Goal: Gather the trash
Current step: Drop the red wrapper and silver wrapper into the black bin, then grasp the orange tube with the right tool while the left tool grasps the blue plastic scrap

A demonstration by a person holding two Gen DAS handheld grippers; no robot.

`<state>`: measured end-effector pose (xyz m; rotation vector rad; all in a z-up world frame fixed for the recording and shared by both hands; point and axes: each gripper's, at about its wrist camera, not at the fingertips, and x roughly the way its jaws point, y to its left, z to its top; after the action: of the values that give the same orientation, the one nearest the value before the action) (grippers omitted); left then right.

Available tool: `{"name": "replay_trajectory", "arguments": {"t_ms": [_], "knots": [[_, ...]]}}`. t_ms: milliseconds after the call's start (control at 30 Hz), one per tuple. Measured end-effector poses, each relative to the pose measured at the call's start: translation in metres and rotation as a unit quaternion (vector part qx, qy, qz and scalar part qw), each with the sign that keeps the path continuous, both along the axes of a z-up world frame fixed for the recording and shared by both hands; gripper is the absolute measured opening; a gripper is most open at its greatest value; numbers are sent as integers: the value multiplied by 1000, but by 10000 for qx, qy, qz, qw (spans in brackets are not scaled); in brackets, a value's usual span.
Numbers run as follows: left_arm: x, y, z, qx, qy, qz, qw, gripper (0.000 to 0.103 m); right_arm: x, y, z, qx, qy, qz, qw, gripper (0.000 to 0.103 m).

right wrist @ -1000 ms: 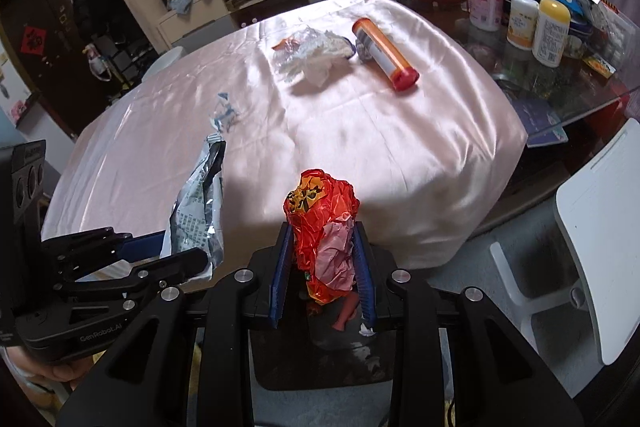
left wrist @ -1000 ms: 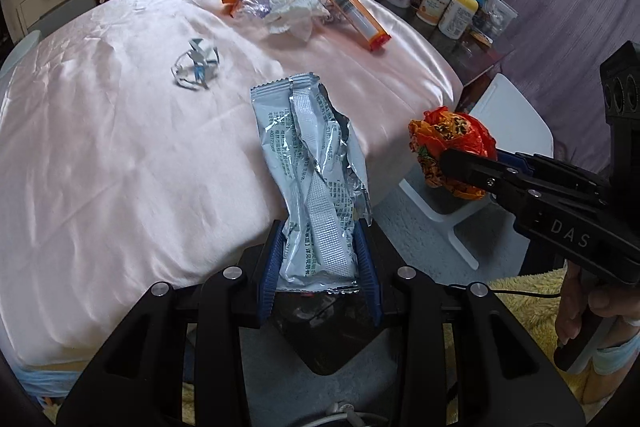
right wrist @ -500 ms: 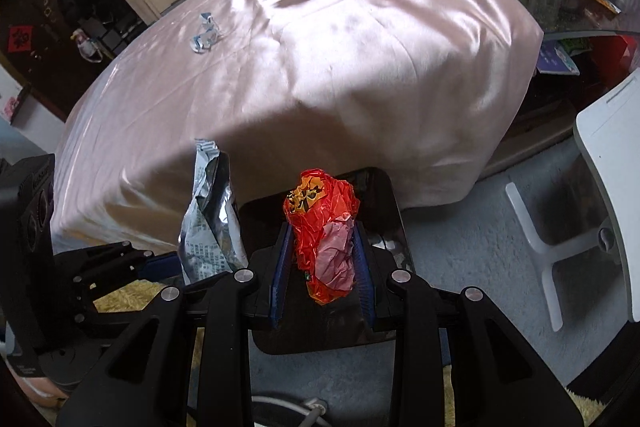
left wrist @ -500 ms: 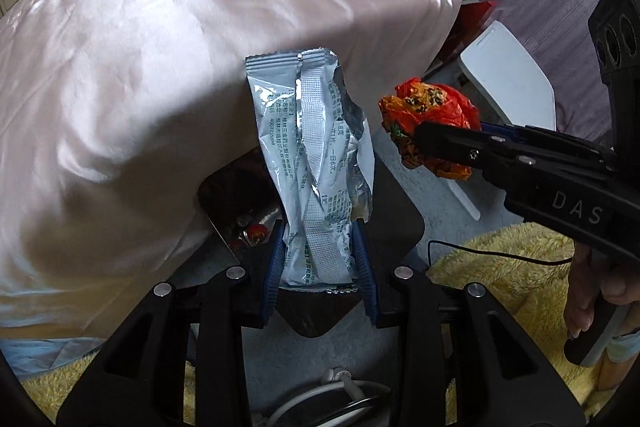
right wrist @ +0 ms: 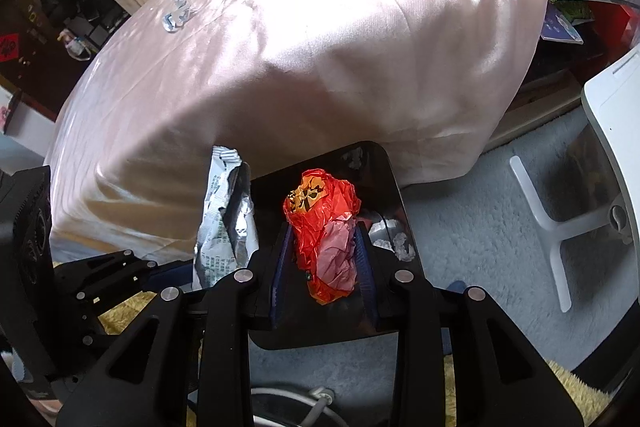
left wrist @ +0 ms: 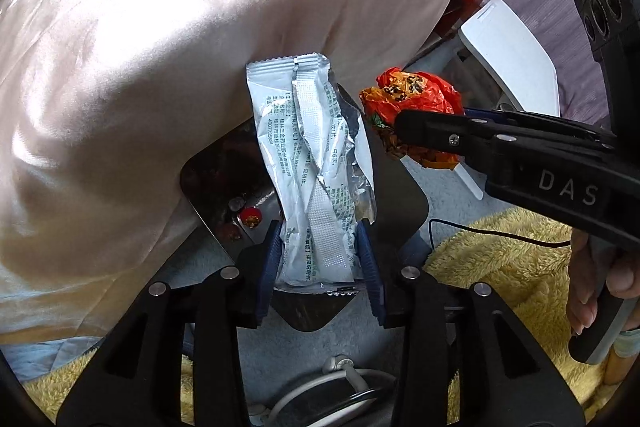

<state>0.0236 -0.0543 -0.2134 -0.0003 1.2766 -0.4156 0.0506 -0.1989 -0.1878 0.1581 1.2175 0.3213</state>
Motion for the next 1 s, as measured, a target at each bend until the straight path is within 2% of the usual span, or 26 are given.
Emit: {"name": "replay_trajectory", "arguments": {"t_ms": [100, 233, 333, 400, 667, 867, 1000], "knots": [[-1, 0, 0, 15, 6, -13, 10000, 40, 4, 0, -1, 26, 26, -14, 10000, 36], [0, 1, 0, 14, -6, 20, 10000, 44, 5, -2, -1, 44, 19, -62, 10000, 50], [-1, 2, 2, 38, -34, 36, 10000, 53, 6, -4, 0, 43, 20, -102, 9999, 52], [-2, 1, 3, 47, -55, 18, 10000, 64, 7, -6, 1, 40, 1, -134, 9999, 56], [-1, 3, 18, -39, -263, 8, 9996, 80, 12, -22, 19, 123, -312, -448, 9984, 63], [6, 18, 40, -153, -474, 222, 9985, 80, 21, -32, 47, -49, -819, -621, 9947, 64], [20, 32, 61, -72, -748, 398, 9964, 80, 35, -29, 64, -99, -1067, -584, 9925, 64]]}}
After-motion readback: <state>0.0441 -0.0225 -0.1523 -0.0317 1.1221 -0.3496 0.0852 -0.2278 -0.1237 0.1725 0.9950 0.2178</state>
